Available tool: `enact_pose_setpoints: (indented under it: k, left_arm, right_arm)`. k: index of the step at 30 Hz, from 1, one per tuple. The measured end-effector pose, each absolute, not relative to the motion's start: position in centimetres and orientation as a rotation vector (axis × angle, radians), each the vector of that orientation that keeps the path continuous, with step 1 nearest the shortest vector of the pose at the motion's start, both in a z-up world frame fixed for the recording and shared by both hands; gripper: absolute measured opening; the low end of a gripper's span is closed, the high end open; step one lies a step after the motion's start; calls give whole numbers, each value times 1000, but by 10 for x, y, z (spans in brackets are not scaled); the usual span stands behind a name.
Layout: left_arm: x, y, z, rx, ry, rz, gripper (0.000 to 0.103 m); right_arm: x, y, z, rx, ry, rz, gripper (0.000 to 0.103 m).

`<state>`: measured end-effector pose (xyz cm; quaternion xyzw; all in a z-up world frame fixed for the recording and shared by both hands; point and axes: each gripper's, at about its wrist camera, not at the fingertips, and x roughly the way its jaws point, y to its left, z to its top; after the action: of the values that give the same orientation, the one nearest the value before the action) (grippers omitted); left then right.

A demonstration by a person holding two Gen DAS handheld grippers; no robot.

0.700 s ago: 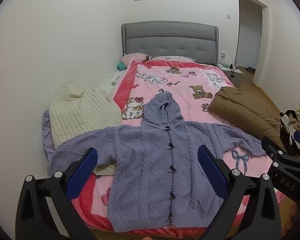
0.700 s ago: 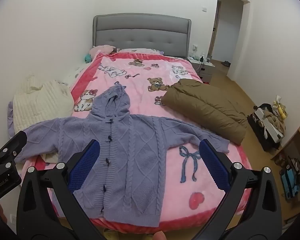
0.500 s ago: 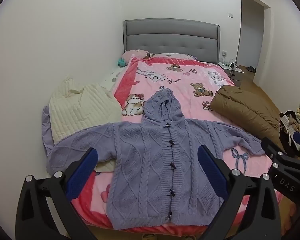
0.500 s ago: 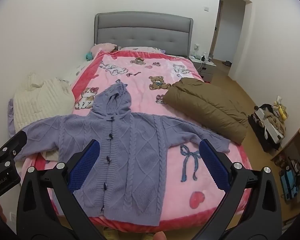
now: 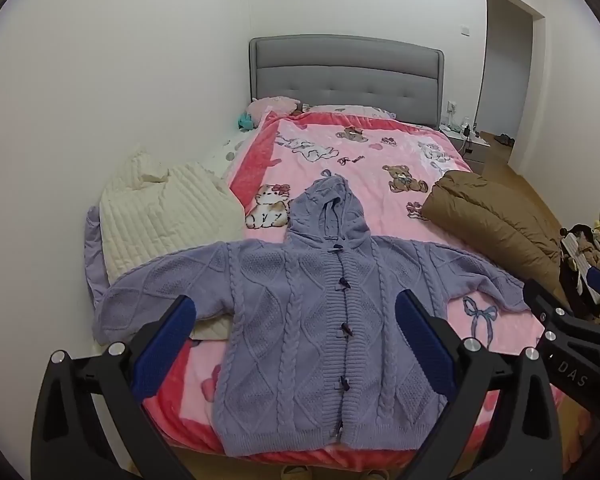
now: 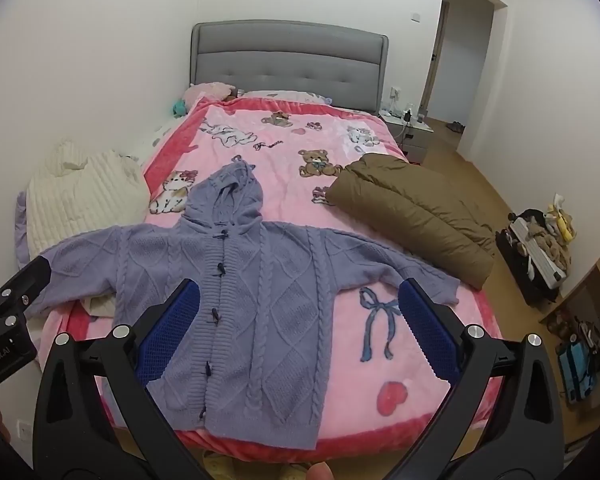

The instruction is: Fold large clothes

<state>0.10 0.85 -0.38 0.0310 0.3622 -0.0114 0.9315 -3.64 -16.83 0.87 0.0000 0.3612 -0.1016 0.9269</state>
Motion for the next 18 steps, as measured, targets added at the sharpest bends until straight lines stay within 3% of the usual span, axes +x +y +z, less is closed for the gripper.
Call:
enact_pose_setpoints:
  k: [18]
  left_arm:
    - [2, 12, -5, 72, 737, -23, 98]
  right_arm:
    - [-35, -176, 6, 24, 737, -209, 95]
